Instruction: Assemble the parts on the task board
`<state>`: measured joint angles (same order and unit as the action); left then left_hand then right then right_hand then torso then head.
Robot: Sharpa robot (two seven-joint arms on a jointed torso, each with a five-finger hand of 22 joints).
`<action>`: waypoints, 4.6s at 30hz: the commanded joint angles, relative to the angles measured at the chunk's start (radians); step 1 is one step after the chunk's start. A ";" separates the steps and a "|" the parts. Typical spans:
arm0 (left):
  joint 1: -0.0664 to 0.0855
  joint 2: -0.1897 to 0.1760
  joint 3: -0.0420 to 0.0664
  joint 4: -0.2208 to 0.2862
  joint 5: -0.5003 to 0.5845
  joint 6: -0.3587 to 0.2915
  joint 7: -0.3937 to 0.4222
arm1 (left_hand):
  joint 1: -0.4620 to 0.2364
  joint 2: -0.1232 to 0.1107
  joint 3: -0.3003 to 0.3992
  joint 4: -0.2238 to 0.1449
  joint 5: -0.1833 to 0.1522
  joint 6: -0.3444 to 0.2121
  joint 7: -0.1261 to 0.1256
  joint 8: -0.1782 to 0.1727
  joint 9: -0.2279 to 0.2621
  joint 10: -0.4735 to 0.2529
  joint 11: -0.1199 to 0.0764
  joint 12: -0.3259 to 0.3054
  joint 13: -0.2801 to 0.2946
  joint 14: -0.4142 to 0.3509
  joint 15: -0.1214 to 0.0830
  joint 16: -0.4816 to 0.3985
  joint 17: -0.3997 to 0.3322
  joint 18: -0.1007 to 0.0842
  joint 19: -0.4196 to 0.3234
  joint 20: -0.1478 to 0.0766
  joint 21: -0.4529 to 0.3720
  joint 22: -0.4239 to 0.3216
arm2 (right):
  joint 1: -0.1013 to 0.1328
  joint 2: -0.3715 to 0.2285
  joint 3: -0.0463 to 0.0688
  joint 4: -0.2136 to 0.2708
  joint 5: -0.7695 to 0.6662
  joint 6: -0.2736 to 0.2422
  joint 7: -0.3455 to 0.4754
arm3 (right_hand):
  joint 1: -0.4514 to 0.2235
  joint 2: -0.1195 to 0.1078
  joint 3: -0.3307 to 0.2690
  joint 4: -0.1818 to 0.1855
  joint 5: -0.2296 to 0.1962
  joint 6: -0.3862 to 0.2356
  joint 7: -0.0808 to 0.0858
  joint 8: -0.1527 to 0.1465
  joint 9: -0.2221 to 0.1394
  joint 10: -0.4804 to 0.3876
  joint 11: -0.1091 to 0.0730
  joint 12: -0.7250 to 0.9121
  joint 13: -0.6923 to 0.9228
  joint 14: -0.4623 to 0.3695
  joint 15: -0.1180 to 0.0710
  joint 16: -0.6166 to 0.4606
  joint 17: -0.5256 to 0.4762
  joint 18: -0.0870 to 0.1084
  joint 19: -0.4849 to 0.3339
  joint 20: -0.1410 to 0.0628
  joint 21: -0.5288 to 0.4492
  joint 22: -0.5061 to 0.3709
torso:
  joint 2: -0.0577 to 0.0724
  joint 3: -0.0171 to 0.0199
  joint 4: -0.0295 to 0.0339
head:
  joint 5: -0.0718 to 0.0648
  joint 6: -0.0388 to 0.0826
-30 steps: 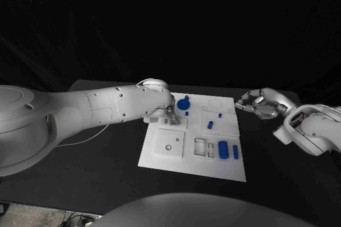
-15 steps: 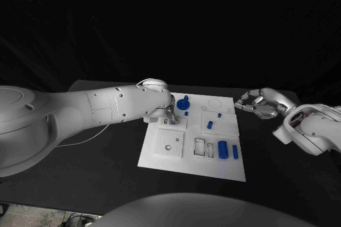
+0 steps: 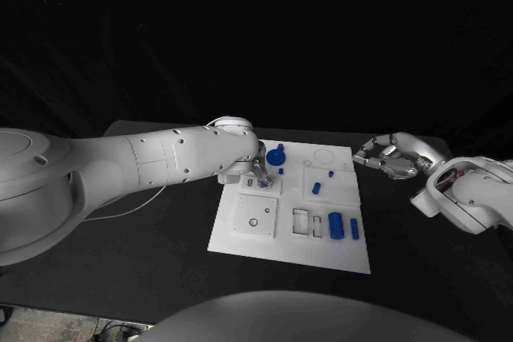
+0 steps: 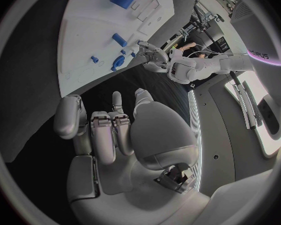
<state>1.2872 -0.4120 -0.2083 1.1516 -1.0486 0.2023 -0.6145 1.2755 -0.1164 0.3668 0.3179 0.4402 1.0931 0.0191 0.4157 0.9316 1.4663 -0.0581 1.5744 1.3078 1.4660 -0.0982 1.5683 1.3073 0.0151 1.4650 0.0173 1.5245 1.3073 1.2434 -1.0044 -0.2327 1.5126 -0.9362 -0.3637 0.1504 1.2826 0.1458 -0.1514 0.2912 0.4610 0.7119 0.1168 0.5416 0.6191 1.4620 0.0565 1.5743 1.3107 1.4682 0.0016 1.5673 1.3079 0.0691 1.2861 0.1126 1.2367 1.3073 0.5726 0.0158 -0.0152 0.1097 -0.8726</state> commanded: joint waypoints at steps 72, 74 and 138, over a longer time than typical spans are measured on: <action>0.008 0.063 0.009 -0.111 -0.008 0.167 0.013 | -0.018 0.039 0.195 -0.208 -0.032 -0.033 -0.001 -0.012 0.024 0.104 0.008 -0.004 0.263 0.105 0.006 0.002 0.263 0.002 0.067 0.002 -0.018 0.239 | -0.001 0.008 0.000 -0.003 0.002 0.014 0.003 | 0.001 0.009 0.000 -0.001 0.006 -0.003 0.002 -0.007 -0.004 0.109 -0.005 -0.003 0.260 0.103 0.002 0.003 0.263 0.019 -0.007 0.004 -0.013 0.146 | 0.001 -0.0005 -0.0006 | 0.013 0.000; 0.006 0.065 0.008 -0.114 -0.008 0.168 0.014 | -0.018 0.040 0.195 -0.209 -0.031 -0.033 -0.001 -0.012 0.024 0.104 0.008 -0.004 0.263 0.105 0.006 0.002 0.263 0.002 0.067 0.002 -0.019 0.239 | -0.001 0.007 0.000 -0.002 0.002 0.015 0.003 | 0.001 0.009 0.000 -0.001 0.006 -0.003 0.002 -0.007 -0.004 0.109 -0.005 -0.003 0.260 0.103 0.002 0.003 0.263 0.019 -0.007 0.004 -0.013 0.146 | 0.001 -0.0004 -0.0001 | 0.014 0.000; -0.002 0.062 0.009 -0.116 -0.034 0.168 0.030 | -0.013 0.041 0.193 -0.218 -0.032 -0.034 0.000 -0.012 0.026 0.104 0.010 -0.004 0.263 0.105 0.007 0.002 0.263 0.002 0.066 0.003 -0.020 0.239 | -0.001 0.003 0.000 -0.005 0.004 0.007 0.005 | -0.001 0.010 -0.001 -0.001 0.006 -0.005 0.003 -0.008 -0.004 0.109 -0.004 -0.003 0.260 0.103 0.003 0.003 0.263 0.019 -0.008 0.004 -0.015 0.146 | 0.000 0.0001 0.0007 | 0.013 0.000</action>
<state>1.2886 -0.3492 -0.1976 1.0332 -1.0890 0.3596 -0.5845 1.2578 -0.0839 0.3883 0.2791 0.4068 1.0588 0.0246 0.3995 0.9568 1.4592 -0.0493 1.5743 1.3077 1.4673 -0.0965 1.5683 1.3073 0.0152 1.4684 0.0140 1.5065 1.3073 1.2431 -1.0018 -0.2326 1.5075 -0.9299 -0.3626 0.1513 1.2829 0.1455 -0.1514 0.2912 0.4609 0.7119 0.1168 0.5378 0.6164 1.4638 0.0546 1.5760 1.3101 1.4683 0.0016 1.5674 1.3076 0.0690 1.2825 0.1162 1.2252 1.3077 0.5726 0.0157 -0.0147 0.1205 -0.8726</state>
